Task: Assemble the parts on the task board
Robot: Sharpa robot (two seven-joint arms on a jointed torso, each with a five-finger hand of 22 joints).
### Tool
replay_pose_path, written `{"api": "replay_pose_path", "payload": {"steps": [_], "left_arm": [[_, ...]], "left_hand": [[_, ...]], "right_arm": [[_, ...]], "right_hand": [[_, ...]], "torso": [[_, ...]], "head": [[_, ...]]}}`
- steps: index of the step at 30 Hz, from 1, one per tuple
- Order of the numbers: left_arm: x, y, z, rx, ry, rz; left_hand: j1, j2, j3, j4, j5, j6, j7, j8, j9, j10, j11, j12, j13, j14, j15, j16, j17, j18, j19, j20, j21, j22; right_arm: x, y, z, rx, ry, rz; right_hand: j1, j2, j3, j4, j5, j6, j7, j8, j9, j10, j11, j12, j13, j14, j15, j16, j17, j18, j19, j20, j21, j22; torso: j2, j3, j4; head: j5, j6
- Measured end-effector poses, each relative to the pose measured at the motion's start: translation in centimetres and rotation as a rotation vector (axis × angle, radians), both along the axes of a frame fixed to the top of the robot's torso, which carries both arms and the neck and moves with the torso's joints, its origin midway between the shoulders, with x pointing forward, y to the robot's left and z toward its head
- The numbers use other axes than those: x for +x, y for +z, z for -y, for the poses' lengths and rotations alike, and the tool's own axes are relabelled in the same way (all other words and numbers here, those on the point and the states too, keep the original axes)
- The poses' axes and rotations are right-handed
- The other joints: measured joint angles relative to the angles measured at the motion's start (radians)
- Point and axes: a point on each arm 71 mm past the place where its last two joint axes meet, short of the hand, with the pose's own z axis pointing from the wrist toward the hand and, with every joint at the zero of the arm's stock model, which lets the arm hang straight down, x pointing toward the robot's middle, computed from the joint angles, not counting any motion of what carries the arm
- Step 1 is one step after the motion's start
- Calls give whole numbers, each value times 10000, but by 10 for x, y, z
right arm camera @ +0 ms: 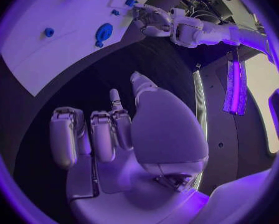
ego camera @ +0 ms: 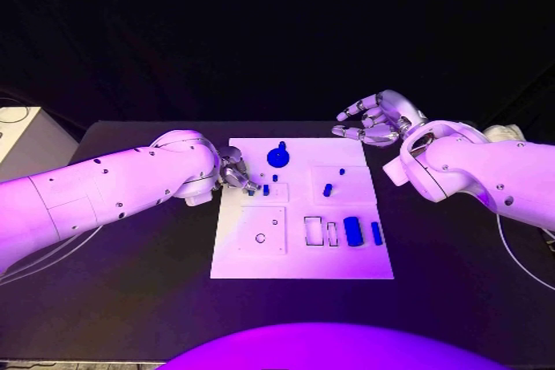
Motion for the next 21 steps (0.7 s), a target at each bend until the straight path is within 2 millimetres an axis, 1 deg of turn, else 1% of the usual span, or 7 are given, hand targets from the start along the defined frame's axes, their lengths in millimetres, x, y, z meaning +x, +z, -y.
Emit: {"api": "replay_pose_path", "payload": {"steps": [1, 2, 4, 6, 11, 14, 21], "left_arm": [[0, 0, 0, -4, 8, 3], [0, 0, 0, -12, 14, 8], [-1, 0, -1, -39, 39, 28], [-1, 1, -3, -68, 87, 64], [-1, 3, -7, -156, 227, 190], [-1, 5, -7, -236, 285, 290], [0, 10, -7, -497, 490, 482]], "left_hand": [[-52, 53, -54, 29, -79, 0, 0, 0, -11, 0, 0, 0, 0, 0, 0, 0, 0, 0, 0, 0, 0, 0], [-62, 62, -84, 31, -97, 0, -1, 0, -17, 0, 0, 0, -4, 0, 0, 0, 0, 0, 0, 0, 0, 0], [-173, 174, -194, 25, -139, 0, -1, -57, -37, -11, 10, -42, -60, 0, 0, 0, 0, 1, 0, 0, -47, -39], [-324, 238, -285, 42, -151, -5, 5, -81, -56, -79, 73, -105, -147, 0, 0, 0, 0, 0, 0, 0, -47, -45], [-502, 315, -397, 37, -151, -39, 38, -83, -63, -79, 73, -106, -176, 0, 0, 0, 0, 0, 0, 0, -46, -44], [-592, 322, -449, 15, -151, -38, 38, -83, -53, -79, 73, -106, -176, 0, 0, 0, 0, 0, 0, 0, -47, -45], [-644, 375, -503, 33, -151, -39, 37, -82, -51, -151, 73, -139, -234, 0, 0, 0, 0, 1, 0, 0, -46, -66]], "right_arm": [[0, 0, 0, 0, 0, 0], [0, 0, 0, 0, 0, 0], [0, 0, 0, 0, 0, 1], [0, 0, 0, -1, -2, 2], [0, 0, 0, -2, -4, 2], [0, 0, 0, -2, -6, 3], [0, 0, 0, -3, -7, 3]], "right_hand": [[0, 0, 0, 0, 0, 0, 0, 0, 0, 0, 0, 0, 0, 0, 0, 0, 0, 0, 0, 0, 0, 0], [0, 0, 0, 0, 0, 0, 0, 0, 0, 0, 0, 0, 0, 0, 0, 0, 0, 0, 0, 0, 0, 0], [0, 0, 0, 0, 0, 0, 0, 0, 0, 0, 0, 0, 0, 0, 0, 0, 0, -1, 0, 0, 0, -1], [0, 0, 0, 0, 0, 0, 0, 0, 0, 0, 0, 0, -1, 0, 0, 0, 0, 0, 0, 0, 0, -1], [0, 0, 0, 0, 0, 0, 0, 0, 0, 0, 0, 0, -1, 0, 0, 0, 0, 0, 0, 0, 0, -1], [0, 0, 0, 0, 0, 0, 0, 0, 0, 0, 0, 0, -1, 0, 0, 0, 0, -1, 0, 0, 0, -2], [0, 0, 0, 0, 0, 0, 0, 0, 0, 0, 0, 0, -2, 0, 0, 0, 0, 0, 0, 0, 0, -3]], "torso": [[0, 0, -1], [0, 0, -2], [1, 1, -4], [4, 1, -4], [6, -1, -5], [6, -3, -4], [5, -5, -2]], "head": [[2, 5], [3, 10], [4, 15], [4, 20], [-4, 30], [-8, 32], [-10, 39]]}}
